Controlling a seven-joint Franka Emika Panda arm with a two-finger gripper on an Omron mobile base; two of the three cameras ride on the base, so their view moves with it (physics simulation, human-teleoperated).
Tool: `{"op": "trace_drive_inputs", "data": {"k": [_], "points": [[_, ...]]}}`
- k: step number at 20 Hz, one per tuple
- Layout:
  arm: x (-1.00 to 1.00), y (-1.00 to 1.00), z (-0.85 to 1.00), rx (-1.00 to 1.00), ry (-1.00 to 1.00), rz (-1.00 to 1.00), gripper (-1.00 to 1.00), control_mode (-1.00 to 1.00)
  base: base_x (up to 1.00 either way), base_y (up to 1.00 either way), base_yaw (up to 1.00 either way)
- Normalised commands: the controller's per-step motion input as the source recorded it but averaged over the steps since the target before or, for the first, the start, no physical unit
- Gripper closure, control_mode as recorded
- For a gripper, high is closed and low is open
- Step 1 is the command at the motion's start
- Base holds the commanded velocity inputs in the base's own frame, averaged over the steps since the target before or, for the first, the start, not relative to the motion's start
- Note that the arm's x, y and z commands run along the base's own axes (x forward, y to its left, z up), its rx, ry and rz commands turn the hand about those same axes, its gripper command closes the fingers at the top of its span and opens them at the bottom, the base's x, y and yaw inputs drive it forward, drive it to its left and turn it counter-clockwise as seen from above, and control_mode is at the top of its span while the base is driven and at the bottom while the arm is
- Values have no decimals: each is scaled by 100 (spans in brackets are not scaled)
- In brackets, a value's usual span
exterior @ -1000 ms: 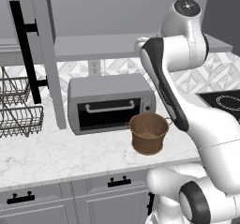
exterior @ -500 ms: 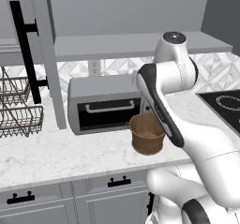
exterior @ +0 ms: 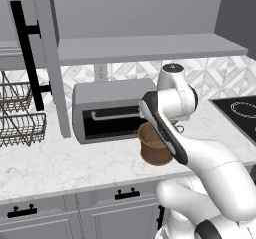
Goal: Open the cabinet, pick up the bread from the cabinet and place it in the basket. Then move the basket to the dining counter.
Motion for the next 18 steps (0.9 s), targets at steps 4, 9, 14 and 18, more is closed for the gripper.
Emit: {"op": "trace_drive_inputs", "data": {"k": [4,9,14,18], "points": [[65,0,-78,-1,35,0,100,-100,0,0,0],[41,-1,-62,-3,24,0,100,-100,0,0,0],[30,-6,-46,-2,18,0,100,-100,0,0,0],[7,-13,-34,0,6,0,100,-100,0,0,0]]}}
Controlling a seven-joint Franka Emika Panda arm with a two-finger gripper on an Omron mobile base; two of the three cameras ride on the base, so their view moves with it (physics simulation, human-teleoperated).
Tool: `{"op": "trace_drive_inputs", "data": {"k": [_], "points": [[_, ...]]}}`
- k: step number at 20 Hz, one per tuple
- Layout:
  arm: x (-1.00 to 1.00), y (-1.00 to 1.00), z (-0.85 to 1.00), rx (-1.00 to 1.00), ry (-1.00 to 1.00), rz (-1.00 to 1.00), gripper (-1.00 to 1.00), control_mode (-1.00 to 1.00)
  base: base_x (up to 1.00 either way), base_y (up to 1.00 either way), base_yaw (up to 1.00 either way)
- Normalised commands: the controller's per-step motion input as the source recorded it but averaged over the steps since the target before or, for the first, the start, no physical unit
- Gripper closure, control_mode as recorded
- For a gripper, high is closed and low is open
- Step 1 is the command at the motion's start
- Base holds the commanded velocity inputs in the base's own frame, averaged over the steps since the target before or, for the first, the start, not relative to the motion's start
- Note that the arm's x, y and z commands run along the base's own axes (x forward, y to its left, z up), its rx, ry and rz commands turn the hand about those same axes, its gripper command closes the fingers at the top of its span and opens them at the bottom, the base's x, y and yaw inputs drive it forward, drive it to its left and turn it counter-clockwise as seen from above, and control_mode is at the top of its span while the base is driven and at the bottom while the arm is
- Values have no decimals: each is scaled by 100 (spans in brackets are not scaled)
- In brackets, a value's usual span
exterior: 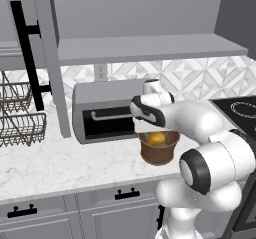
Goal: Open the cabinet, pick up the bread from the cabinet and place it in the basket. Then move the basket to the dining counter.
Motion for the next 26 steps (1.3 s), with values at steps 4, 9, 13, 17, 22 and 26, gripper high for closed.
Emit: {"op": "trace_drive_inputs", "data": {"k": [4,9,13,17,22,26], "points": [[0,-5,-4,0,1,0,100,-100,0,0,0],[0,-4,0,0,0,0,100,-100,0,0,0],[0,0,0,0,0,0,-100,-100,0,0,0],[0,0,0,0,-1,0,-100,-100,0,0,0],[0,0,0,0,-1,0,-100,-100,0,0,0],[0,0,0,0,-2,0,-100,-100,0,0,0]]}}
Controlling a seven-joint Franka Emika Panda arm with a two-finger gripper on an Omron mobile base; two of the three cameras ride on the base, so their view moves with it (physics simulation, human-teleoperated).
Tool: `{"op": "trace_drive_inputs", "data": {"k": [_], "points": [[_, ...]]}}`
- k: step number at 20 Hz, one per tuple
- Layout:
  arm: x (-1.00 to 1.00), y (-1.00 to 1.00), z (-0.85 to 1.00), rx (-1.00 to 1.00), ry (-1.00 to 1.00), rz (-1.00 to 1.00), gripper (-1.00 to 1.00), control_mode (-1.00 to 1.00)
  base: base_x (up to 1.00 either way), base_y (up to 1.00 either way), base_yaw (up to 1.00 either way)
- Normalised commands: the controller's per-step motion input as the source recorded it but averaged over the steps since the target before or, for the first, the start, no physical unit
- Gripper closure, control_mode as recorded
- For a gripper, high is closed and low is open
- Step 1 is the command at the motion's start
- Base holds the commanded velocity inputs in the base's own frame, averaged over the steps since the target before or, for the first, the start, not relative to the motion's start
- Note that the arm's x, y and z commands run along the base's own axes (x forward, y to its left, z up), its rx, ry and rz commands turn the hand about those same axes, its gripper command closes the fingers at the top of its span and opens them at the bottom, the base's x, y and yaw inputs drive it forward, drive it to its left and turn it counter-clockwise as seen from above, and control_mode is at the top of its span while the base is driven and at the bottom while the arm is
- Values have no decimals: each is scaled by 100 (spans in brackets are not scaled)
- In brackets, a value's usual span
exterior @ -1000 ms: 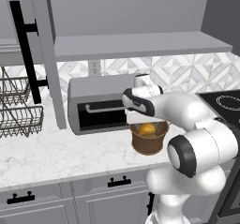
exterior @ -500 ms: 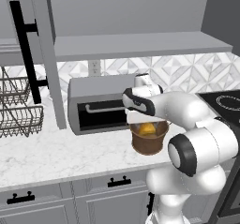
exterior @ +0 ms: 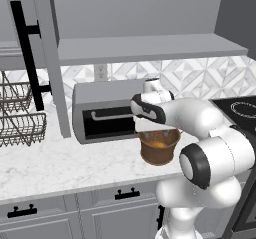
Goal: Open the cabinet, pick up the bread from the cabinet and place it in the basket. Then move the basket to the dining counter.
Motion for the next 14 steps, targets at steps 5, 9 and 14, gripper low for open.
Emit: {"op": "trace_drive_inputs", "data": {"k": [5,9,14], "points": [[0,0,0,0,-2,0,-100,-100,0,0,0],[-6,-21,11,0,-6,-2,-100,-100,0,0,0],[-38,-43,35,0,-12,-17,-100,-100,0,0,0]]}}
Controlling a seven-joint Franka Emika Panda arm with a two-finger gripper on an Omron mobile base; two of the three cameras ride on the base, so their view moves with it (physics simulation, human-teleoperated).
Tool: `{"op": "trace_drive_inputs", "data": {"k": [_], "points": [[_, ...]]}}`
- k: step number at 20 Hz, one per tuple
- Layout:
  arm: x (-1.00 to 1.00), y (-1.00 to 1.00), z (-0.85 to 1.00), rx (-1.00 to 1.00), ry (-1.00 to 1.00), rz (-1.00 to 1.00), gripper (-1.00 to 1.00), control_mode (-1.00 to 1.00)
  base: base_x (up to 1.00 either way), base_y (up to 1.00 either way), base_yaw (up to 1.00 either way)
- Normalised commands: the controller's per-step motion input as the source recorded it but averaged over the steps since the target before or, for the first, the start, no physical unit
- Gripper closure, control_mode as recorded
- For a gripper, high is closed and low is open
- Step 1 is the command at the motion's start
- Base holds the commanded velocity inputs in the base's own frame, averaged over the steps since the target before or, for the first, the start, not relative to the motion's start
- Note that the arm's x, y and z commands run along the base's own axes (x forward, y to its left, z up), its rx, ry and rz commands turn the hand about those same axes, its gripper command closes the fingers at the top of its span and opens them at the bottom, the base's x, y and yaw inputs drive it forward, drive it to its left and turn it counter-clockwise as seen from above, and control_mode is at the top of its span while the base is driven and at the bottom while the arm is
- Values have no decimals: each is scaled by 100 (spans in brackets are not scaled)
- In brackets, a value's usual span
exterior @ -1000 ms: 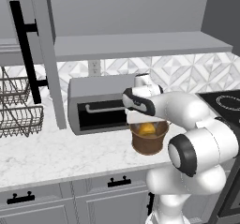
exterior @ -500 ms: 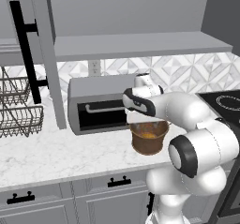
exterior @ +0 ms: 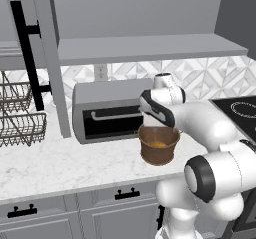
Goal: Open the cabinet, pick up the bread from the cabinet and place it in the basket. Then move the basket to the dining counter.
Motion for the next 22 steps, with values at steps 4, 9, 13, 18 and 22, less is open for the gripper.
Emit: {"op": "trace_drive_inputs", "data": {"k": [4,9,13,18,22], "points": [[-38,-51,6,4,-1,-27,-100,-100,0,0,0],[-17,-50,-19,8,-5,-30,-100,-100,0,0,0],[5,-13,-5,4,-5,-10,-100,-100,0,0,0],[24,0,-17,0,-2,-2,-100,-100,0,0,0],[33,0,-20,0,0,0,-100,-100,0,0,0]]}}
